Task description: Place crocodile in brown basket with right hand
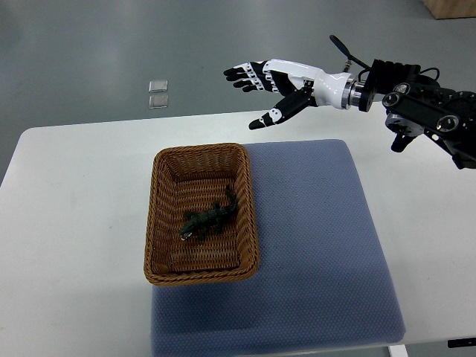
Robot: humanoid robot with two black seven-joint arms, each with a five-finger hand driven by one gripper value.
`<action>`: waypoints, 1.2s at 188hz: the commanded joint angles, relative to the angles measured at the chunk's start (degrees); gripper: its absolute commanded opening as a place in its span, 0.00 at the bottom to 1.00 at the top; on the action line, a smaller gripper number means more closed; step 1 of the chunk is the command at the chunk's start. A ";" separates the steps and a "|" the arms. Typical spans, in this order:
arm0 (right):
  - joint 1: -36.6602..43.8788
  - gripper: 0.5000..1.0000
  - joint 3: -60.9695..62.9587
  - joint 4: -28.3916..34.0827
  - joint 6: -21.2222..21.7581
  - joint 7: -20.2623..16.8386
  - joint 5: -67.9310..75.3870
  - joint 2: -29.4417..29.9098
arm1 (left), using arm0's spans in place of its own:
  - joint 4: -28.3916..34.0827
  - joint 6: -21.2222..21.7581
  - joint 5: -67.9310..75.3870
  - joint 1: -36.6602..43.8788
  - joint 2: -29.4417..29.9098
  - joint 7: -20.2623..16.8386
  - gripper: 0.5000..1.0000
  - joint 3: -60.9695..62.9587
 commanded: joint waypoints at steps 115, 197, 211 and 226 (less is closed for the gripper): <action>-11.17 0.85 0.55 -2.18 -1.10 -18.89 47.64 -5.06 | 0.00 0.00 -0.08 0.00 0.00 0.00 1.00 0.00; -13.99 0.86 4.77 -5.34 -0.66 -18.53 49.22 -4.09 | 0.00 0.00 -0.08 0.00 0.00 0.00 1.00 0.00; -14.16 0.86 4.86 -5.52 -0.58 -18.53 49.31 -4.09 | 0.00 0.00 0.01 0.00 0.00 0.00 1.00 0.00; -14.16 0.86 4.86 -5.43 -0.58 -18.53 49.31 -4.09 | 0.00 0.00 -0.08 0.00 0.00 0.00 1.00 0.00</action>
